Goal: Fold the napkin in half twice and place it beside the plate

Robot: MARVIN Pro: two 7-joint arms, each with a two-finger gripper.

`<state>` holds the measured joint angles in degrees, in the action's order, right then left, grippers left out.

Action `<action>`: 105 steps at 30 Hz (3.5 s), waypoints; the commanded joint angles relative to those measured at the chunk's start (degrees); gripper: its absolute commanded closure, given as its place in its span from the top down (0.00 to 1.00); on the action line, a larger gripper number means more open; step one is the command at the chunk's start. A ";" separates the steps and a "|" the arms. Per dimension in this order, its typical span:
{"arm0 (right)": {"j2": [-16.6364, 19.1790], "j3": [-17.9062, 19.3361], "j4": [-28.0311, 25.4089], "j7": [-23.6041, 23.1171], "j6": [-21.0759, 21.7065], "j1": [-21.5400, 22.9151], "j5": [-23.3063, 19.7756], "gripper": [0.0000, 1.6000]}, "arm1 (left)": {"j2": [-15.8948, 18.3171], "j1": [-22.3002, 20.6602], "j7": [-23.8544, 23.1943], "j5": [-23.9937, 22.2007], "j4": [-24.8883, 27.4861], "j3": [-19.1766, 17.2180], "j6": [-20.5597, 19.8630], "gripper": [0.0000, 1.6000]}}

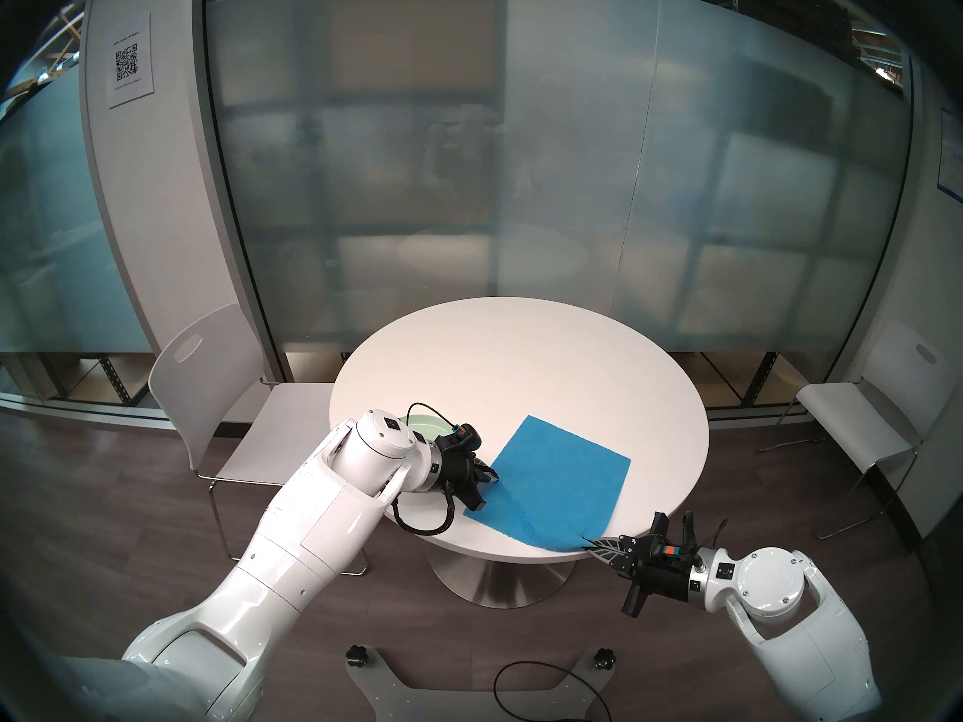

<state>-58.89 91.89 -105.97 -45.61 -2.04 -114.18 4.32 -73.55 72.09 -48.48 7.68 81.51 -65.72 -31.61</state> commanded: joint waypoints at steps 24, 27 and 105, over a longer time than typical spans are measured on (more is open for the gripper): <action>-2.23 -1.07 -5.62 -7.02 7.26 0.69 -7.09 0.00 | 0.10 -1.01 1.12 -0.38 0.86 -2.31 0.51 0.46; -2.38 -1.12 -5.62 -7.06 7.59 0.78 -7.05 0.00 | 0.18 -1.63 1.27 -0.39 0.64 -2.51 0.63 0.46; -8.35 8.07 4.41 1.95 21.06 11.65 -13.14 0.00 | 1.41 -0.91 1.54 -0.43 1.82 -1.00 1.21 0.47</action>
<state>-67.16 98.61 -98.04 -44.01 14.84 -102.09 -7.77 -71.90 71.96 -47.03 7.08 82.57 -66.79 -30.53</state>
